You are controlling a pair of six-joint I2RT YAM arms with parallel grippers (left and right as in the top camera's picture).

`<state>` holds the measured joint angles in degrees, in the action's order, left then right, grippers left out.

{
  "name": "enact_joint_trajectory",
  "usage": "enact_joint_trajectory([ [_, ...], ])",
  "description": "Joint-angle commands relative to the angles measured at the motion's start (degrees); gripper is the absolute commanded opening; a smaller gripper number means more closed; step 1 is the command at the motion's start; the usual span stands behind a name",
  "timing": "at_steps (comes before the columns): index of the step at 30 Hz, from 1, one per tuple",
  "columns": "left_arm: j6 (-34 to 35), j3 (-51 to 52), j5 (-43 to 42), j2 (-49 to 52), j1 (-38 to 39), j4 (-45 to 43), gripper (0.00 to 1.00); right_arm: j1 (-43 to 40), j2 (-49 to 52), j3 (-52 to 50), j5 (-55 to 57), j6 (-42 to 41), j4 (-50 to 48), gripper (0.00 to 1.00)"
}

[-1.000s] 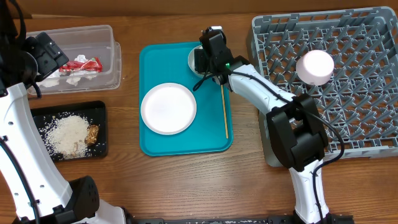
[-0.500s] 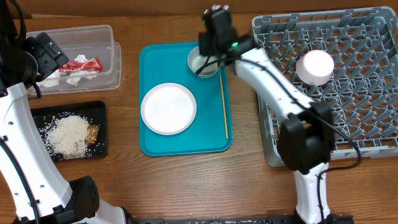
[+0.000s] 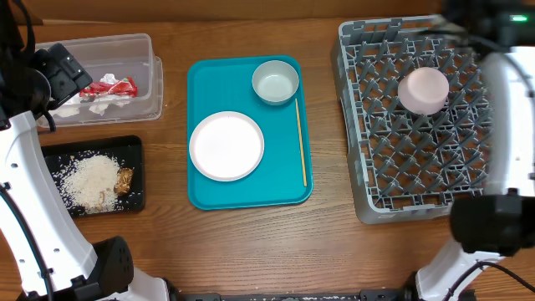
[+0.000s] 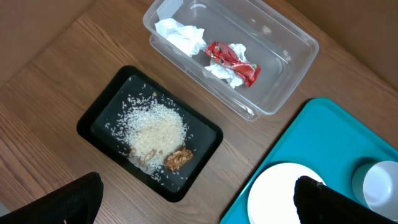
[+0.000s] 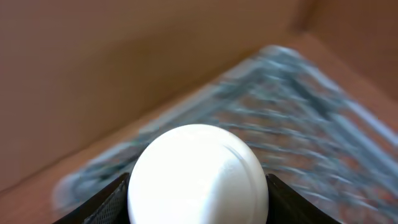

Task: Sort waste into correct bins and load items into the dishwasher
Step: 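Carry the white cup right and lower it into the rack beside the pink bowl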

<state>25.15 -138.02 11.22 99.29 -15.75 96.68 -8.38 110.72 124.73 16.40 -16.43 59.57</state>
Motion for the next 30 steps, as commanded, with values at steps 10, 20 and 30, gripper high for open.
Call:
enact_joint_trajectory([
  [10,0.6,0.1,0.5,0.3,0.0,0.1,1.0,-15.5,4.6,-5.2,-9.3,0.2,1.6,0.57],
  [20,0.6,0.2,0.5,0.3,0.0,0.1,1.0,-14.9,9.0,-6.3,-9.7,0.2,4.0,0.57],
  [30,0.6,0.1,0.5,0.3,0.0,0.1,1.0,-13.7,9.0,-6.4,-9.7,0.2,6.3,0.65],
])
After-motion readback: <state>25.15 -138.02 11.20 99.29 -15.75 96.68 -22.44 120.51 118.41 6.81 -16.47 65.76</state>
